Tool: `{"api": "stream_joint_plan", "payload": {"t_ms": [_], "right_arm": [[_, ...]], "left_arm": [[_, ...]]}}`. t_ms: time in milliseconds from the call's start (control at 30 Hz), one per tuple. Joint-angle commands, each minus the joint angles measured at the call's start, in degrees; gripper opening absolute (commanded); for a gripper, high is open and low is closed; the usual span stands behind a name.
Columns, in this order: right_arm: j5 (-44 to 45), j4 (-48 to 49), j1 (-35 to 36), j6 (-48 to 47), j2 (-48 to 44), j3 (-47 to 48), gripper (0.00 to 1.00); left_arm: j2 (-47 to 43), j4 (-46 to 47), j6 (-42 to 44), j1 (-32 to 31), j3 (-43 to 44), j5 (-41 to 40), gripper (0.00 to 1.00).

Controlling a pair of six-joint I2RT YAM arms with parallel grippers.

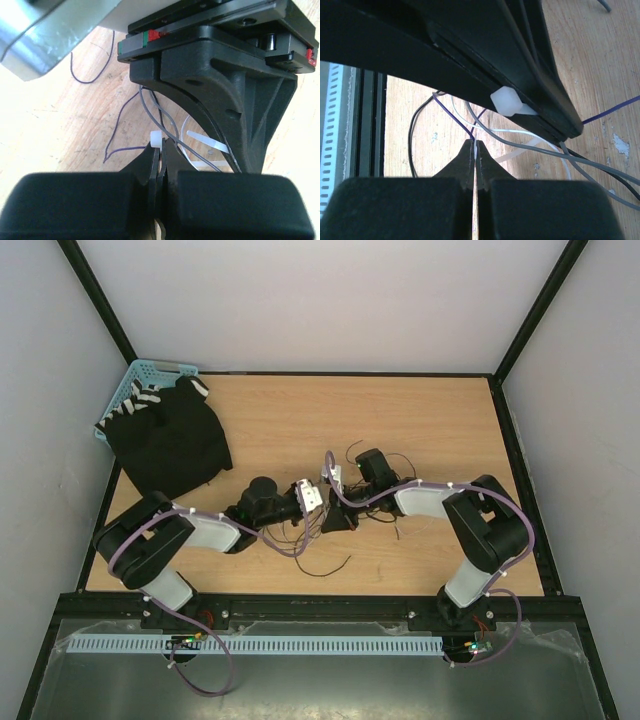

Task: Zip-tie the wires
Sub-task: Tie the cable at the center of the board.

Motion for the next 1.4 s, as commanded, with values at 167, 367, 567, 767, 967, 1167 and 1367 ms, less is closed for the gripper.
{"api": "stream_joint_plan", "payload": {"t_ms": [167, 367, 567, 767, 967, 1167, 1367], "right_arm": [[-3.26, -4.71, -0.32, -1.64, 1.64, 2.75, 0.00], [-3.73, -5.65, -0.32, -2.71, 1.35, 2.83, 0.00], [-4.02, -5.98, -0.32, -3.13, 1.71, 3.08, 0.00], [-4.17, -6.69, -0.34, -3.32, 1.77, 3.64, 0.00], [-4.55, -8.10, -0.43, -3.81, 2.57, 4.56, 0.00], [-4.35, -8.34, -0.40, -3.79, 2.54, 4.84, 0.00], [-4.25, -8.51, -0.41, -3.79, 2.51, 5.09, 0.00]], "left_arm": [[-0.73, 4.78, 8.38, -2.57, -1.13, -3.59, 0.00], [-0.69, 5.17, 10.60, -3.26, -1.58, -5.18, 0.00], [-0.66, 5.72, 11.55, -3.40, -1.90, -5.81, 0.00], [-0.58, 6.05, 12.99, -3.94, -2.19, -7.01, 0.00], [-0.56, 6.87, 13.33, -4.19, -2.52, -7.13, 0.00], [-0.04, 7.57, 13.99, -4.45, -2.62, -7.39, 0.00], [0.19, 7.94, 14.26, -4.59, -2.70, -7.59, 0.00]]}}
